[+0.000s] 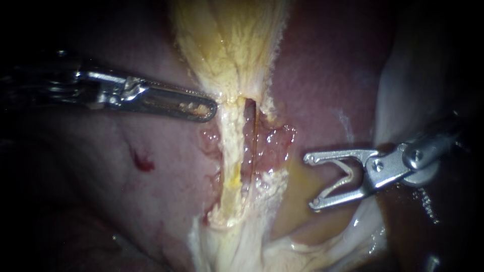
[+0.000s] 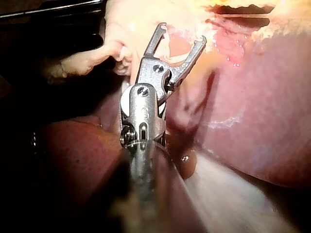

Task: Clipping first clip left tube

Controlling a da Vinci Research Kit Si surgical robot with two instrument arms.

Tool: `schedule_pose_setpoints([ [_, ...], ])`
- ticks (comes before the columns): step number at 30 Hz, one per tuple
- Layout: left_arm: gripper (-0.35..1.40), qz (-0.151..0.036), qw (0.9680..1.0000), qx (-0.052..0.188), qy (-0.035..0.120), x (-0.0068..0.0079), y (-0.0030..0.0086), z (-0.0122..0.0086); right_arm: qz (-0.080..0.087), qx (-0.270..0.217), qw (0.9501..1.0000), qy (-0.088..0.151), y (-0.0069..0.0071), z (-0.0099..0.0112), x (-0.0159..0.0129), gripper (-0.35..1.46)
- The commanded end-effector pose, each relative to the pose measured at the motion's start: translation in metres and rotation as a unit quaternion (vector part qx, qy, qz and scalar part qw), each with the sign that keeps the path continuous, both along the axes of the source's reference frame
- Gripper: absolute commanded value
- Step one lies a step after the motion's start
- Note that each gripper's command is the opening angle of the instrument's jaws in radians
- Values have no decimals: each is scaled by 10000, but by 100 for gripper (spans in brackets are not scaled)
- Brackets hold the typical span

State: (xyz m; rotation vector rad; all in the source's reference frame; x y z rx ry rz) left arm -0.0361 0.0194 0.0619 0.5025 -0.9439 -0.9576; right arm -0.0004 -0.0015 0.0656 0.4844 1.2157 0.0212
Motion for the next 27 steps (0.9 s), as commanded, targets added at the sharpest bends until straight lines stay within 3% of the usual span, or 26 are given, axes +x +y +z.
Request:
schedule_pose_setpoints([
  [1,-35,2,10000,1,-4,1,0,-1,-2,-1,10000,2,0,0,0,50],
  [9,-35,48,10000,56,-52,17,7,-18,15,52,10000,-19,1,0,0,50],
  [15,-35,-50,10000,59,-41,35,21,-43,14,52,10000,-18,1,0,0,50],
  [22,-35,-120,9999,28,-31,65,23,-58,14,54,10000,-17,1,0,-1,50],
  [27,-35,-169,9998,22,-49,73,28,-63,13,55,10000,-17,1,0,-1,50],
])
